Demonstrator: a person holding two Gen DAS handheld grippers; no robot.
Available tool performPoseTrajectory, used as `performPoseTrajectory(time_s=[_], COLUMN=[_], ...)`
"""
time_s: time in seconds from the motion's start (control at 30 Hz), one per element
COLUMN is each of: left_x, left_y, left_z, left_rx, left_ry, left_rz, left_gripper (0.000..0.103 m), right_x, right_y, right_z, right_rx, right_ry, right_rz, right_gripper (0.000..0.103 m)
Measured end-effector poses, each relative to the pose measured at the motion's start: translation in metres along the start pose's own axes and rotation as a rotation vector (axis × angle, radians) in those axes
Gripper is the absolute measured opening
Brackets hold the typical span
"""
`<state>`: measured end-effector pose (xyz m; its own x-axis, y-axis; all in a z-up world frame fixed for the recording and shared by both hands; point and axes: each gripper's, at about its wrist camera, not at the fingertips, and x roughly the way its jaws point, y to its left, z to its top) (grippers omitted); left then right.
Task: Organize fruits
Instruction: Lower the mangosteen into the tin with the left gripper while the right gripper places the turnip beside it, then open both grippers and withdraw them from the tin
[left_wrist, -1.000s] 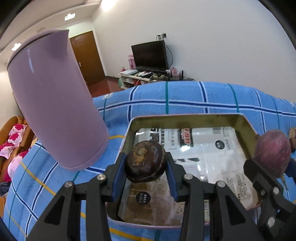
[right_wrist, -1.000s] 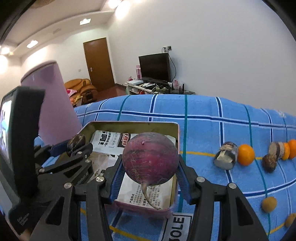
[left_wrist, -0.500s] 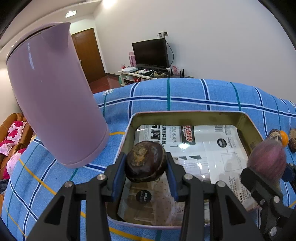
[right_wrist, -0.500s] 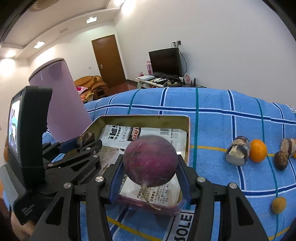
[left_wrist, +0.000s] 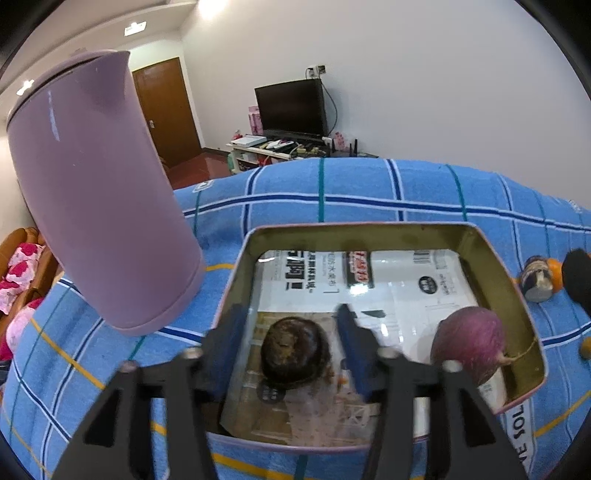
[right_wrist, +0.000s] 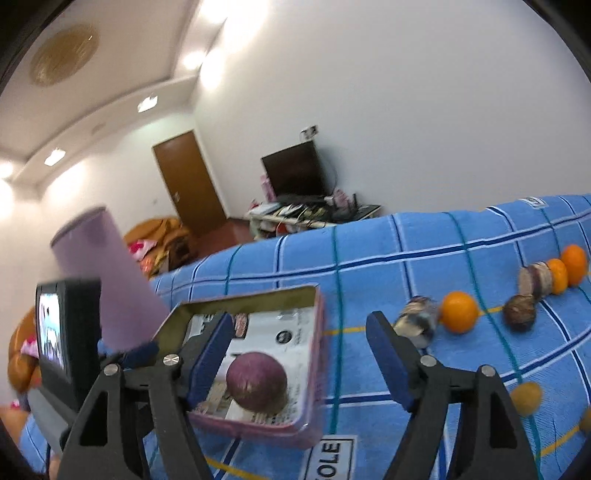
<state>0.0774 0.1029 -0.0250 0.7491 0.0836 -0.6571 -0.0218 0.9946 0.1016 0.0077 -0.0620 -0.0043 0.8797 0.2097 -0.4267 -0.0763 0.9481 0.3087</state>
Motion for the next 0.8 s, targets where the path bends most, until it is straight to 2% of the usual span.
performPoseTrajectory(time_s=[0.03, 0.07, 0.13, 0.17, 0.23, 0.33, 0.6, 0.73, 0.8], left_x=[-0.002, -0.007, -0.017, -0.024, -0.035, -0.043, -0.037, -0.037, -0.039], left_y=[0.000, 0.000, 0.000, -0.001, -0.002, -0.005, -0.005, -0.012, -0.014], left_z=[0.000, 0.001, 0.003, 0.003, 0.003, 0.004, 0.003, 0.000, -0.003], left_rx=[-0.008, -0.019, -0.032, -0.037, -0.039, -0.034, -0.071, -0.058, -0.057], left_ry=[-0.011, -0.031, -0.084, -0.123, -0.187, -0.218, -0.155, -0.150, -0.154], left_rz=[-0.008, -0.031, -0.039, -0.030, -0.025, -0.042, -0.082, -0.046, -0.050], left_gripper=[0.079, 0.082, 0.100, 0.103, 0.103, 0.103, 0.103, 0.103, 0.103], right_x=[0.000, 0.000, -0.002, -0.003, -0.007, -0.012, -0.021, -0.024, -0.023], right_y=[-0.002, -0.003, -0.004, -0.005, -0.008, -0.009, -0.019, -0.023, -0.024], right_z=[0.001, 0.001, 0.002, 0.003, 0.004, 0.004, 0.002, 0.000, 0.000], right_rx=[0.007, 0.009, 0.011, 0.012, 0.014, 0.014, 0.026, 0.026, 0.026], right_ry=[-0.006, -0.009, -0.018, -0.019, -0.023, -0.036, -0.075, -0.080, -0.078], right_rz=[-0.007, -0.020, -0.048, -0.053, -0.068, -0.088, -0.164, -0.194, -0.198], right_gripper=[0.076, 0.076, 0.076, 0.076, 0.076, 0.076, 0.076, 0.076, 0.077])
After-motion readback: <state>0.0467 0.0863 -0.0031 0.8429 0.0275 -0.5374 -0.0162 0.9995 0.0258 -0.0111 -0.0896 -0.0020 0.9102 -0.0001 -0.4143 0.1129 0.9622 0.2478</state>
